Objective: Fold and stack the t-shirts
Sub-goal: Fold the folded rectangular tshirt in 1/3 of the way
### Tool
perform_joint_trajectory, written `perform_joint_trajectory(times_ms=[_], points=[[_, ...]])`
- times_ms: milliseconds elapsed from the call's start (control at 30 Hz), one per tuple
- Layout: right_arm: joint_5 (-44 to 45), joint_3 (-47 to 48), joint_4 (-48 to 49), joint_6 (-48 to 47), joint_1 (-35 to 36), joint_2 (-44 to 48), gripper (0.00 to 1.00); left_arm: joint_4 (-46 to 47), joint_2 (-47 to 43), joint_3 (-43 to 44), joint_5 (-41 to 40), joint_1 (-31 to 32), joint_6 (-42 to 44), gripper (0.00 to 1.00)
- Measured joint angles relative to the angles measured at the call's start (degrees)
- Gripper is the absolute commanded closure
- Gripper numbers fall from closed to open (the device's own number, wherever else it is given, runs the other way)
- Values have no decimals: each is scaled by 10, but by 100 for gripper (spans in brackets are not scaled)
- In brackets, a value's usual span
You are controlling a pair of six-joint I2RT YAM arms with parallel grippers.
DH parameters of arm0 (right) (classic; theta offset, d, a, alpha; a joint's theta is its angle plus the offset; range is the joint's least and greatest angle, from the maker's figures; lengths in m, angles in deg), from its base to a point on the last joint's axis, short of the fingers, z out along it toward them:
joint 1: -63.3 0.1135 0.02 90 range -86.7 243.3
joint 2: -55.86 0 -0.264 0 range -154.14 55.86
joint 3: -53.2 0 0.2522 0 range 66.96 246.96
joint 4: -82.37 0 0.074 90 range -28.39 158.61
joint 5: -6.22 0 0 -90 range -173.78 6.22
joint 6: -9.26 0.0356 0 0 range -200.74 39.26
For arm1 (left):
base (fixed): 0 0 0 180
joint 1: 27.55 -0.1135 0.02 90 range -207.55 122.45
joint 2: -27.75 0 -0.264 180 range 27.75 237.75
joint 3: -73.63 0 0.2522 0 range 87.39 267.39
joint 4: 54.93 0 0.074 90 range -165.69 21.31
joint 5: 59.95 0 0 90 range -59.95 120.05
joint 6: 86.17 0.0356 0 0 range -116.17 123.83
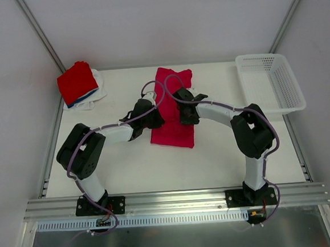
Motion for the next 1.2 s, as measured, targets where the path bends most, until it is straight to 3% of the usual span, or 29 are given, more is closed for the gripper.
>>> perform_joint_trajectory(times_ms=[33, 100, 467, 567, 600, 633, 867, 1133, 1200], points=[[-3, 0, 2, 1, -2, -2, 29, 1, 3, 1, 1, -3, 0, 100], [-7, 0, 11, -3, -7, -5, 1, 2, 8, 1, 2, -3, 0, 100], [-12, 0, 31, -7, -12, -12, 1, 11, 21, 2, 1, -3, -5, 98], [-14, -7, 35, -7, -12, -13, 1, 14, 21, 2, 1, -3, -3, 37], [-14, -10, 36, -7, -12, -13, 1, 14, 21, 2, -1, -3, -5, 25], [-13, -16, 39, -7, -12, -11, 0, 15, 21, 2, -4, -3, -9, 1], [22, -36, 8, -19, -12, 54, 0, -7, -19, 1, -75, -3, -4, 1], [76, -49, -34, -32, -12, 238, 1, -47, -163, 11, -135, -3, 15, 1], [78, -67, -40, -31, -12, 284, 6, -52, -194, 12, -138, -3, 15, 1]])
